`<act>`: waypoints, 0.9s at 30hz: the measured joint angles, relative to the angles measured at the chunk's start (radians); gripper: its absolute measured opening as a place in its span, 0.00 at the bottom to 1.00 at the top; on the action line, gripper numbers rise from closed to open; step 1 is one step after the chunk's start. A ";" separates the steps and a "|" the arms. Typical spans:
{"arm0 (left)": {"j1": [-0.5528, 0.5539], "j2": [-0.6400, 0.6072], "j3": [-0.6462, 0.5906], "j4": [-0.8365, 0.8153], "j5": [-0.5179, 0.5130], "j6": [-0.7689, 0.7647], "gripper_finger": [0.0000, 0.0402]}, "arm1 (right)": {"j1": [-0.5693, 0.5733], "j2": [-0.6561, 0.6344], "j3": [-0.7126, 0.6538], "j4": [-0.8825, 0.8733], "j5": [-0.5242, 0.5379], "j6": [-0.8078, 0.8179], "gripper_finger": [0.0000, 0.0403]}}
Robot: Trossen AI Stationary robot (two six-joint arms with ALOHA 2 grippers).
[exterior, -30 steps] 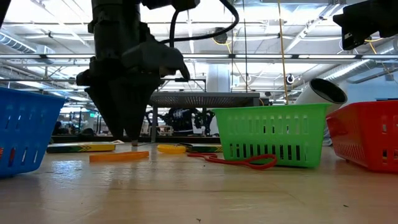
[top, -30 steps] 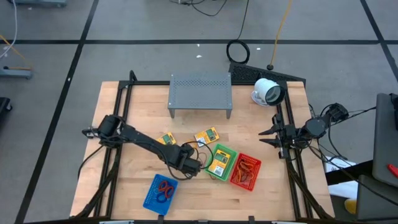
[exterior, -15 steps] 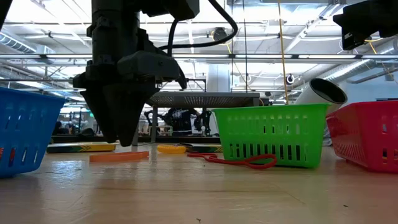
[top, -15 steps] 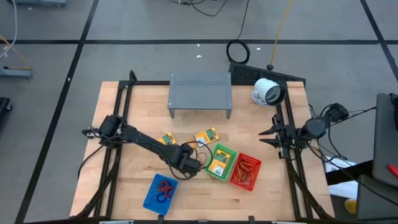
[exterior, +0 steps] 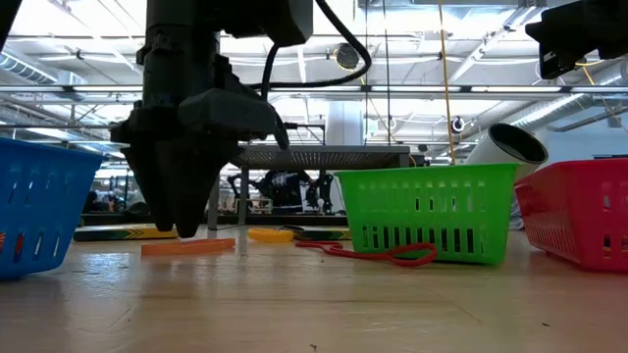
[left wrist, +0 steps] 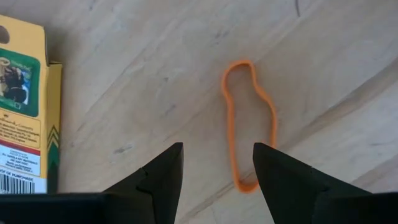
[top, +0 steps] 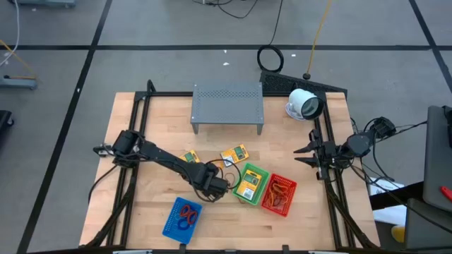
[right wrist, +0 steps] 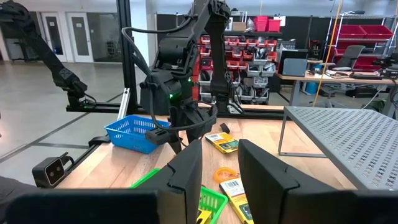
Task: Pick & Place Office Desk Supplies
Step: Put the orange rubber band into the red bin
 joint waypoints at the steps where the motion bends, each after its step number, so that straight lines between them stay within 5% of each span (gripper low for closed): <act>1: 0.001 0.006 0.000 0.002 0.005 0.000 0.51 | 0.000 0.000 0.000 0.000 0.000 0.000 0.24; 27: 0.027 0.043 0.000 0.074 0.091 0.062 0.51 | 0.000 0.000 0.000 0.000 0.000 0.000 0.23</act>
